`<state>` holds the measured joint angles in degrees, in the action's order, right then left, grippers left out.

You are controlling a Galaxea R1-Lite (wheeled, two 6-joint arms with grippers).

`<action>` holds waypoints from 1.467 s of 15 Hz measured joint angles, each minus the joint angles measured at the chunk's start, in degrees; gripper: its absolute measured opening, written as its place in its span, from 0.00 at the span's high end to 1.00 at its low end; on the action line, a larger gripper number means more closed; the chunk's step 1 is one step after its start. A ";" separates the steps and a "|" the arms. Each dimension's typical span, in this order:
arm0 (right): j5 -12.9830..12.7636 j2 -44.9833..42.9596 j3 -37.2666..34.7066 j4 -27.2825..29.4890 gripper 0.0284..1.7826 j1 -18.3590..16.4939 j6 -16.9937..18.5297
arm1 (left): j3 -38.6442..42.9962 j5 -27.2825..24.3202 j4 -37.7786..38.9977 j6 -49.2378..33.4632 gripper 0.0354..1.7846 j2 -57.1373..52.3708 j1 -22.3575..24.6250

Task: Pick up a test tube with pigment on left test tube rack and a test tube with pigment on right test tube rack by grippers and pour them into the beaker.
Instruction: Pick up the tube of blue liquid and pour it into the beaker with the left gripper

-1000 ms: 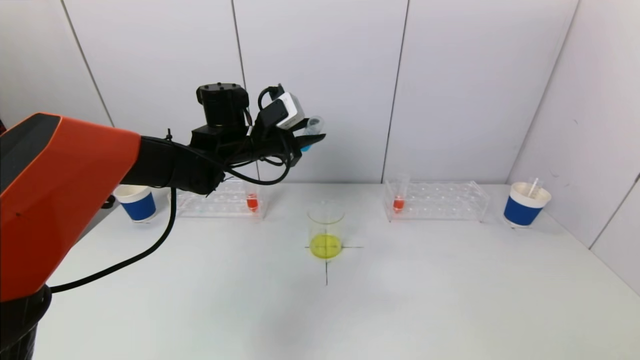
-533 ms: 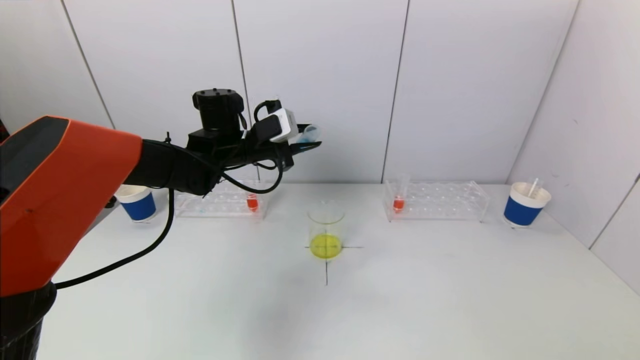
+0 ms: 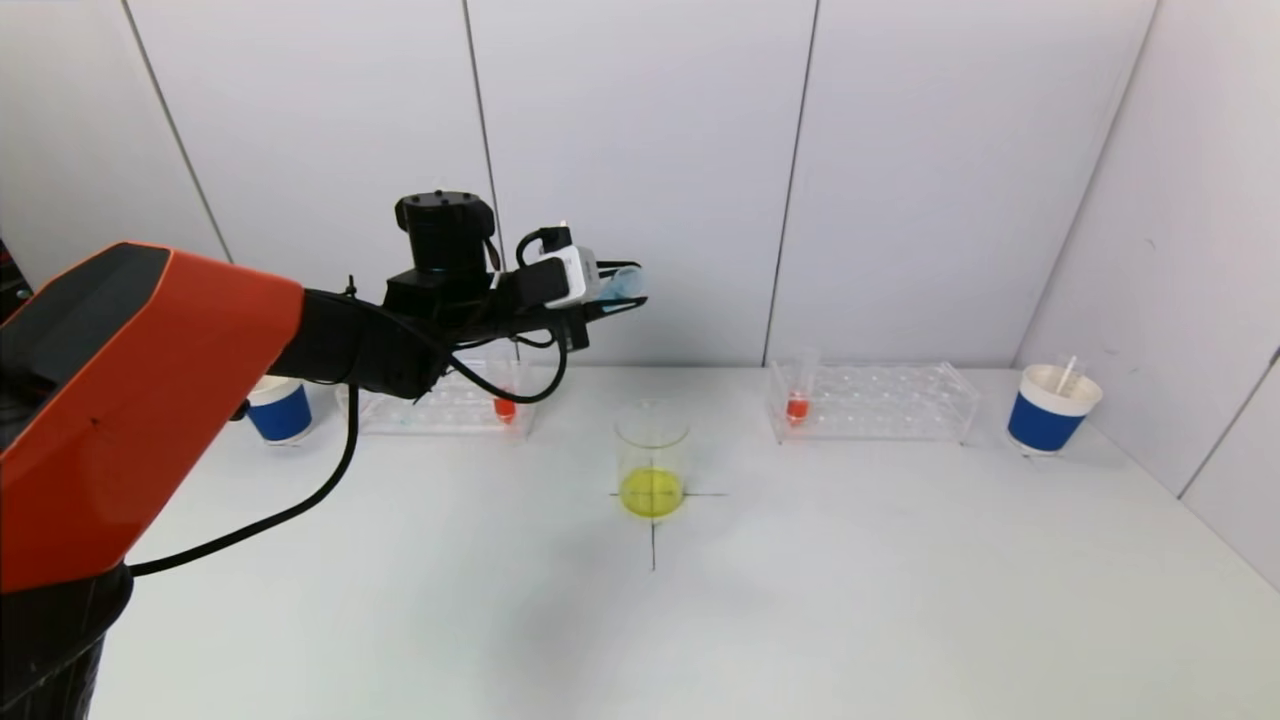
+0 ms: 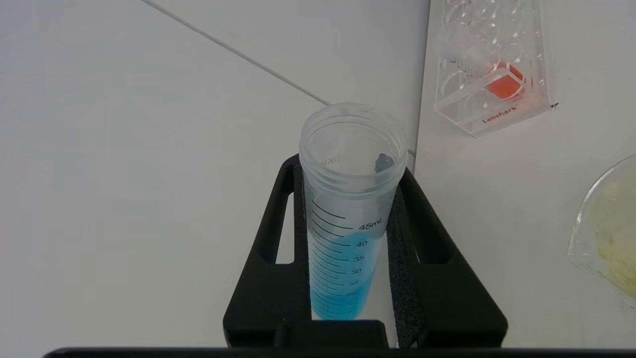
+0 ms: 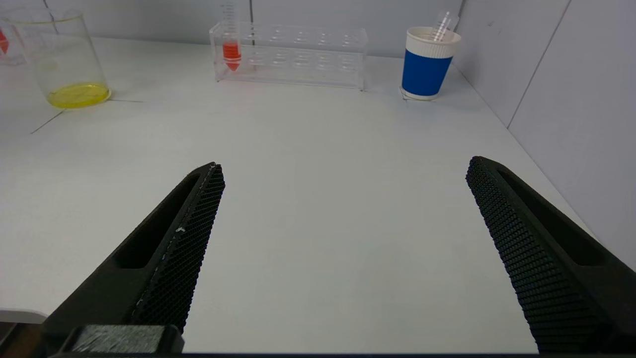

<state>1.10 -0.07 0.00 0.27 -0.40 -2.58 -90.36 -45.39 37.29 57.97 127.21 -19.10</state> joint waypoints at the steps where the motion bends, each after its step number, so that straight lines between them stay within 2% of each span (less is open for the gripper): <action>1: 0.02 0.00 0.00 -0.02 0.01 0.00 -0.02 | 0.12 -0.15 0.02 0.74 0.76 0.09 0.00; 17: 0.02 0.00 0.00 0.00 0.01 0.02 -0.02 | 3.73 -4.43 13.48 3.94 0.76 3.55 1.11; 22: 0.00 0.00 0.00 0.00 0.01 0.00 -0.02 | 4.23 -4.45 14.86 8.68 0.76 5.21 0.98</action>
<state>1.10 -0.07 0.00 0.27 -0.40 -2.61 -86.13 -49.84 52.15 66.65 132.41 -18.13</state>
